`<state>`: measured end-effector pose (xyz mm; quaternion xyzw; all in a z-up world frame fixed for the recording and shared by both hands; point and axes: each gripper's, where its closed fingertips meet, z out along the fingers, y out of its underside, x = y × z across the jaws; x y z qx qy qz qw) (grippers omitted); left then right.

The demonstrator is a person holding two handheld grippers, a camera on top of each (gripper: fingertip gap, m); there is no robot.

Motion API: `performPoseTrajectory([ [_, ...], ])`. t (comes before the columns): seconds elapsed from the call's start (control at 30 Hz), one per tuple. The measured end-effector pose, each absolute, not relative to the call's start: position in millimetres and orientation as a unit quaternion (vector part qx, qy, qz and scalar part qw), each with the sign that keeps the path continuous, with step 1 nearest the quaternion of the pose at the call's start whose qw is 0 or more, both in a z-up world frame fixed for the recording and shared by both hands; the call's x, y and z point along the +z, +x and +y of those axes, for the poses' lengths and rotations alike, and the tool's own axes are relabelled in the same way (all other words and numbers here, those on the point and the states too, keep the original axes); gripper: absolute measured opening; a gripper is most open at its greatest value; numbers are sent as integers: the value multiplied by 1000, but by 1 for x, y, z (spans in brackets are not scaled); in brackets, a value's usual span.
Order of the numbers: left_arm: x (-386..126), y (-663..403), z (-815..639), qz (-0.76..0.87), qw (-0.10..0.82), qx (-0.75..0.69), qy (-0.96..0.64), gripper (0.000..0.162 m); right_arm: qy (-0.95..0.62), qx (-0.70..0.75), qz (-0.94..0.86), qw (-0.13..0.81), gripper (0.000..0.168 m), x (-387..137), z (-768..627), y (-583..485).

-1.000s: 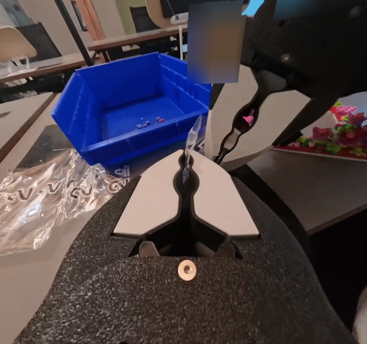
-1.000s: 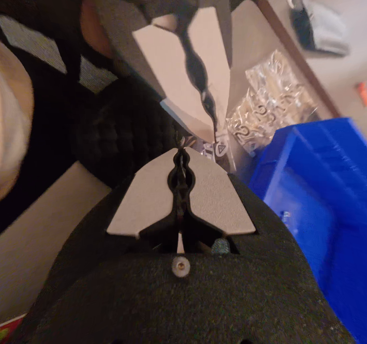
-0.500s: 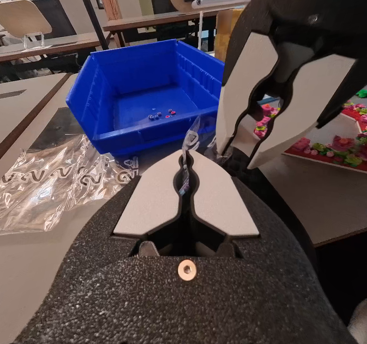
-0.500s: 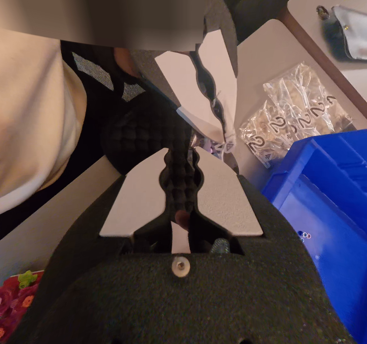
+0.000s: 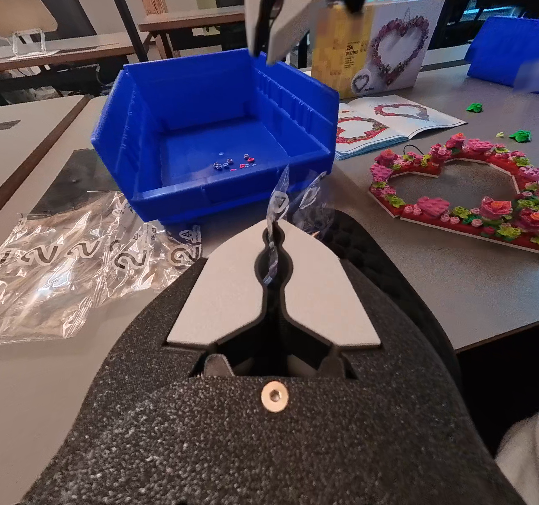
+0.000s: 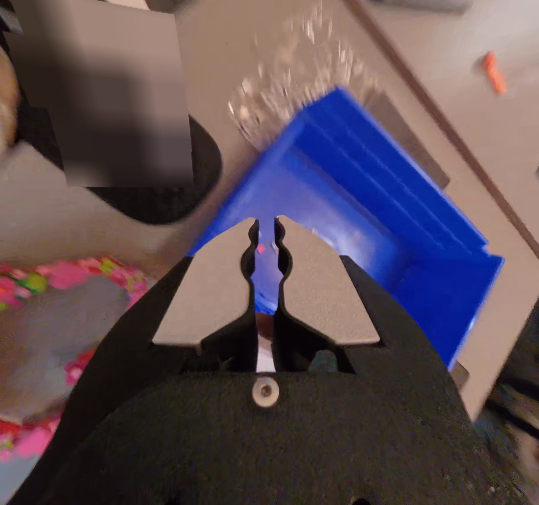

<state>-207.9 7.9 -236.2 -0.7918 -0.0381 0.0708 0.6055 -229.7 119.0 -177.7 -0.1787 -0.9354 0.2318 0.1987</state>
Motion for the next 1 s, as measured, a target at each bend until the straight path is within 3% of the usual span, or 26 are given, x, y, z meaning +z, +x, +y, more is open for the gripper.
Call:
performPoseTrajectory([
  [0.03,-236,-208,7,-39,606,70,-792,0,-180,197,-948,173,9,-192,132,-238],
  [0.17,-236,-211,7,-47,603,59,-794,0,-144,96,-984,44,9,-255,150,-244],
  [0.3,-237,-212,6,-54,601,45,-796,0,-114,48,-992,-9,14,-285,154,-240],
  [0.67,-237,-212,6,-58,607,25,-792,0,-87,-19,-996,-13,16,-309,159,-243],
  [0.83,-238,-213,5,-61,608,25,-792,0,-94,-3,-996,0,9,-311,156,-246],
  [1.0,-238,-214,6,-66,608,15,-791,0,-126,118,-982,74,9,-262,124,-250],
])
